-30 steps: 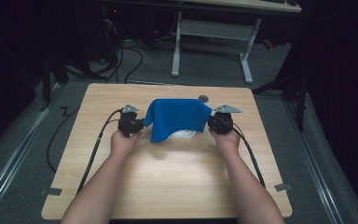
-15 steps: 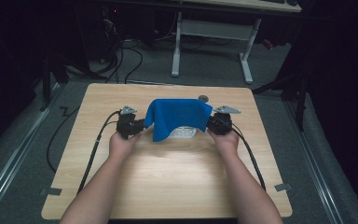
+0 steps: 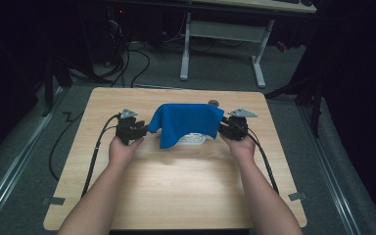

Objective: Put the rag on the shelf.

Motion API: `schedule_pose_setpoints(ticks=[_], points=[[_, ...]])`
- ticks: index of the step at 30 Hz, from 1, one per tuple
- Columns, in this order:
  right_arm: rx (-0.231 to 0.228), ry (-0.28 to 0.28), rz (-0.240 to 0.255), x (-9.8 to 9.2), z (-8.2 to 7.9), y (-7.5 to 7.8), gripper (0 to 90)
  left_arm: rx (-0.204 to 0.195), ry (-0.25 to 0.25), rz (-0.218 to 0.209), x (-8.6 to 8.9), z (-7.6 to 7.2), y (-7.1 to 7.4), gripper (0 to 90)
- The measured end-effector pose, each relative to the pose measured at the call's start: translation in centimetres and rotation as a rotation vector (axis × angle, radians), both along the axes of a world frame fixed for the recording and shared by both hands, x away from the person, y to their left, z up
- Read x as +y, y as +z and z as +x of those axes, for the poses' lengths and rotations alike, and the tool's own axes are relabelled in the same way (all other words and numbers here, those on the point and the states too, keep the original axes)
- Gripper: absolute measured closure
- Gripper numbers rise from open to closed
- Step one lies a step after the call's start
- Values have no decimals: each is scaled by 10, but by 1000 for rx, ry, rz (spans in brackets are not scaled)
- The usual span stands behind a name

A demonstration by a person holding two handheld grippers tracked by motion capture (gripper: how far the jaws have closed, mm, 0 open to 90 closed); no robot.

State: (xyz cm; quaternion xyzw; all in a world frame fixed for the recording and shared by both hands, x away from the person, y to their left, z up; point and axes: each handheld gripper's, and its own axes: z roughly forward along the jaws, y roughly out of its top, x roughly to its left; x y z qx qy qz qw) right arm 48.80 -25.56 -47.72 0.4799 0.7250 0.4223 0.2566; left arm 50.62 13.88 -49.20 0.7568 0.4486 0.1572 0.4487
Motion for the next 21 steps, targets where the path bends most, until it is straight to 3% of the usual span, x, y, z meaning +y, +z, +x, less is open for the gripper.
schedule_pose_setpoints(ticks=[12, 21], points=[[-52, -39, -7, -15, -8, 22, 522, -42, 47, 7, 20, -7, 20, 530], [-49, -42, -17, -22, -15, 30, 489, -56, 70, 2, 33, -14, 26, 504]])
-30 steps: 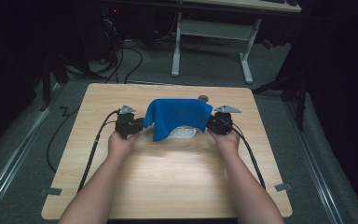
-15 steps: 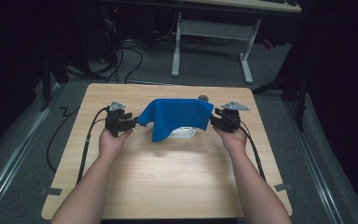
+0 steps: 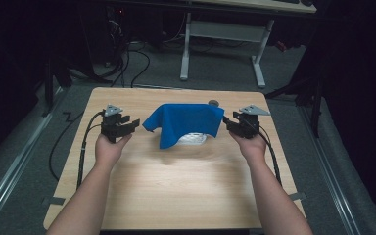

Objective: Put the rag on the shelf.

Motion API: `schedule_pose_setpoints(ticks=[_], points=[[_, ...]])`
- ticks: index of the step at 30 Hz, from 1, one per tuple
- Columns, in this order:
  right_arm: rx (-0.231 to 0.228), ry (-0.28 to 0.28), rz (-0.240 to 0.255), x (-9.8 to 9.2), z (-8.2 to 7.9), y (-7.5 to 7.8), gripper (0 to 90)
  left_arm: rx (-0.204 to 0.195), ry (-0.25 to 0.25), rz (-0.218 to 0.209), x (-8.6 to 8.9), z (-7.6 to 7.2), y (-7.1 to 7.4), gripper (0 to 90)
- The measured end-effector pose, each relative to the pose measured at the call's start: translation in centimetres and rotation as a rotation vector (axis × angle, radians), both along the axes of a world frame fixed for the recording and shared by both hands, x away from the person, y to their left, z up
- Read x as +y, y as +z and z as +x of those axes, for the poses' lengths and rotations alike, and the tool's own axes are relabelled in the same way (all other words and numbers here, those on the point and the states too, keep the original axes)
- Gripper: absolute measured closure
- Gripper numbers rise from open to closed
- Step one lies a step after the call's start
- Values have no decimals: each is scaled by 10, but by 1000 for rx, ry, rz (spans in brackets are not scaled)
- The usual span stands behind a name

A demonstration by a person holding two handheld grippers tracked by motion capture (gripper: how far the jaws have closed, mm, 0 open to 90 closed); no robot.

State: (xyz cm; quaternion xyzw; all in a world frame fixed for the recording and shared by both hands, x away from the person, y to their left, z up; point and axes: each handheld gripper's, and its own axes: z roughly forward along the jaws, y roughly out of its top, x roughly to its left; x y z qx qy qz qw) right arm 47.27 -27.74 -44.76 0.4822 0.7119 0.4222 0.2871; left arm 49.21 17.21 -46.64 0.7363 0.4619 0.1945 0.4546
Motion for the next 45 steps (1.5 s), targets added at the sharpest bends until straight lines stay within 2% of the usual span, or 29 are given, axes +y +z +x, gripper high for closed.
schedule_pose_setpoints(ticks=[2, 5, 8, 12, 14, 17, 20, 21, 23, 26, 28, 30, 32, 33, 35, 39, 41, 45], points=[[4, 1, 1, 0, -3, 1, 487, 0, 6, -10, 3, -3, 0, 505], [0, 5, -7, 1, -8, 2, 485, -20, 10, 6, 5, -11, 0, 504], [-39, -2, -9, 1, -17, 2, 487, -25, 10, 3, 8, -19, -2, 493], [-16, 11, -10, -1, -28, 4, 466, -26, 8, -8, 15, -31, -4, 490], [-48, 24, -9, -3, -36, 6, 469, -32, 1, -11, 17, -38, -6, 489], [-37, 29, -35, -4, -46, 9, 457, -36, -6, -12, 21, -50, -9, 487], [-54, 38, -39, -5, -54, 11, 455, -36, -13, -20, 24, -59, -12, 485], [-70, 38, -38, -6, -62, 12, 451, -34, -21, -21, 25, -66, -14, 483], [-49, 46, -51, -5, -69, 13, 443, -35, -35, -26, 26, -75, -16, 481], [-70, 58, -49, -4, -85, 13, 440, -39, -55, -28, 26, -91, -18, 476], [-55, 69, -71, -2, -92, 13, 430, -33, -67, -42, 26, -102, -21, 474], [-79, 76, -70, 1, -103, 11, 429, -24, -79, -44, 25, -112, -25, 471], [-64, 87, -71, 5, -113, 8, 423, -18, -90, -43, 24, -122, -29, 470], [-63, 94, -76, 7, -117, 6, 419, -18, -90, -43, 24, -122, -29, 469], [-62, 100, -80, 11, -128, 1, 417, -7, -104, -40, 21, -135, -36, 465], [-49, 116, -84, 19, -147, -12, 410, 2, -128, -12, 16, -148, -44, 456], [-39, 122, -107, 23, -156, -20, 405, 14, -140, -2, 13, -154, -49, 449], [-9, 118, -111, 28, -172, -39, 395, 56, -174, 33, 3, -171, -57, 441]])
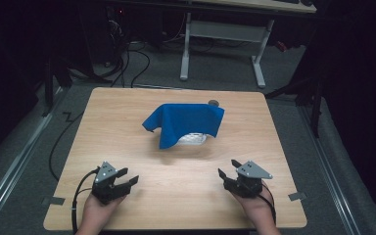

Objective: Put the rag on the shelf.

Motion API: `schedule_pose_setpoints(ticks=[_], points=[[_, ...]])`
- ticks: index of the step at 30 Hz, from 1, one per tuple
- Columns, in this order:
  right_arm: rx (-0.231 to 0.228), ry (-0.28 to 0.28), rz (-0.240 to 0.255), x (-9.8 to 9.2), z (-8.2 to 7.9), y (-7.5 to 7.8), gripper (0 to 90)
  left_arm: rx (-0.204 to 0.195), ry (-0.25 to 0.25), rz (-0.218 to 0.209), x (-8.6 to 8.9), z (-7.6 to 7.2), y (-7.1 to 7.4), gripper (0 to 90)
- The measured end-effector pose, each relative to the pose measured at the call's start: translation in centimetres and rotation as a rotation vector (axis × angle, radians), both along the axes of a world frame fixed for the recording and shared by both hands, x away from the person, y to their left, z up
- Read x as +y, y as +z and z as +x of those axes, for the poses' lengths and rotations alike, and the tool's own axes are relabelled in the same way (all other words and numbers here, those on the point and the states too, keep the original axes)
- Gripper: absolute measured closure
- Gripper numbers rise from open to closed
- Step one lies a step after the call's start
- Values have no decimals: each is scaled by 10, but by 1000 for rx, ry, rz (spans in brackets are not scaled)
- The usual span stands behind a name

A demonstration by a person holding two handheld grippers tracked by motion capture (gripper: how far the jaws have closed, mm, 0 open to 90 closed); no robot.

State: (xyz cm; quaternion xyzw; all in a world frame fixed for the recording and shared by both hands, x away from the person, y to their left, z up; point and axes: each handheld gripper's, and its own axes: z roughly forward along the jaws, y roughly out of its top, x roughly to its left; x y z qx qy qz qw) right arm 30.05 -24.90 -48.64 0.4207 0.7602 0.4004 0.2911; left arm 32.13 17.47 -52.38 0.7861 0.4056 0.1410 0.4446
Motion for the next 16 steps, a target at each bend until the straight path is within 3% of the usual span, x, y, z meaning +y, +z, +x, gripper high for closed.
schedule_pose_setpoints(ticks=[3, 6, 10, 16], points=[[8, -3, -12, -1, -14, -17, 400, -22, -41, 53, -7, -18, 1, 428], [54, 28, -45, -1, -19, -28, 398, -18, -70, 89, -11, -24, 1, 421], [67, 38, -41, -1, -12, -32, 396, 23, -70, 68, -13, -17, -3, 416], [64, 34, -20, -6, -10, -32, 396, 43, -58, 58, -11, -13, -7, 413]])
